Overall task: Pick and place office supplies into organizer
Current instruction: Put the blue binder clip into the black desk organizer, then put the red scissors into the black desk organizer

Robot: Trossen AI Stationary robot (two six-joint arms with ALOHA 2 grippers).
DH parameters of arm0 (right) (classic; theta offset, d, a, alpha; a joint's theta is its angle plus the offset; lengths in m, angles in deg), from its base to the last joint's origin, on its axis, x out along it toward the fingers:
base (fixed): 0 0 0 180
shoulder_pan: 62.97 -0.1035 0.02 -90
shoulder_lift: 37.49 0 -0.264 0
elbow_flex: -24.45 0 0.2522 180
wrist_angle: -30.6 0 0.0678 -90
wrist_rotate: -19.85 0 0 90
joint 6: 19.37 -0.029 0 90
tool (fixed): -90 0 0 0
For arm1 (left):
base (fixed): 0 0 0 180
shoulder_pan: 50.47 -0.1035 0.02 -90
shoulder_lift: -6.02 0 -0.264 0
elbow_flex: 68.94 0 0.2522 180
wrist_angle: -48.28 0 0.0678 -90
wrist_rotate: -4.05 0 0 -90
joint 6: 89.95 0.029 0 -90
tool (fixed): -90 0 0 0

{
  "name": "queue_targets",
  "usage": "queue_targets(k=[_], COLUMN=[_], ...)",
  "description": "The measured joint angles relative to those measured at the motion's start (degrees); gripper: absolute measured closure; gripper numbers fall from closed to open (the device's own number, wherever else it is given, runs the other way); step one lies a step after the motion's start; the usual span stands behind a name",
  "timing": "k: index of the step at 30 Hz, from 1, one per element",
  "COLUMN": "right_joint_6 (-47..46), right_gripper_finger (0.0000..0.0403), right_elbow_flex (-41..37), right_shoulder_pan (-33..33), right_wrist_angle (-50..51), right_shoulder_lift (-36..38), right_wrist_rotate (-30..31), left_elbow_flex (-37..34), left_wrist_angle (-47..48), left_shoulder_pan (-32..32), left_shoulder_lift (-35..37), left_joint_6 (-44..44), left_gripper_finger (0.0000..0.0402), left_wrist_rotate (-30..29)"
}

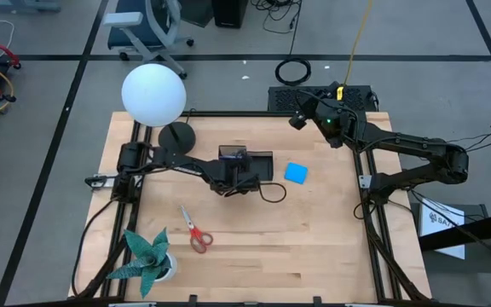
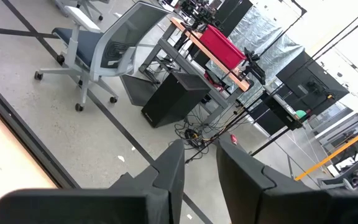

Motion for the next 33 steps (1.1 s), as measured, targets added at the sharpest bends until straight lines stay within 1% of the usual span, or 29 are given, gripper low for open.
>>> queue_targets(k=[9, 14, 18, 23, 29, 33], right_joint_6=[0.0, 0.0, 0.0, 0.0, 0.0, 0.0], right_gripper_finger=[0.0318, 0.0318, 0.0318, 0.0318, 0.0318, 0.0318], right_elbow_flex=[0.0, 0.0, 0.0, 0.0, 0.0, 0.0], right_shoulder_pan=[0.0, -0.02, 0.0, -0.02, -0.02, -0.02], right_wrist_angle=[0.0, 0.0, -0.02, 0.0, -0.01, 0.0], right_shoulder_lift=[0.0, 0.0, 0.0, 0.0, 0.0, 0.0], right_wrist_rotate=[0.0, 0.0, 0.0, 0.0, 0.0, 0.0], left_elbow_flex=[0.0, 0.0, 0.0, 0.0, -0.02, -0.04], left_wrist_angle=[-0.15, -0.24, 0.24, 1.04, 2.18, 2.57], left_shoulder_pan=[-1.2, -0.46, 1.11, 4.61, 8.24, 8.87], left_shoulder_lift=[0.02, 0.0, 0.0, 0.02, 1.46, 4.08], left_joint_6=[-2.76, -4.67, -7.12, -7.11, -8.23, -10.57], left_gripper_finger=[0.0258, 0.0224, 0.0206, 0.0201, 0.0217, 0.0229], left_wrist_rotate=[0.08, 0.07, -0.05, -0.17, 0.28, 0.09])
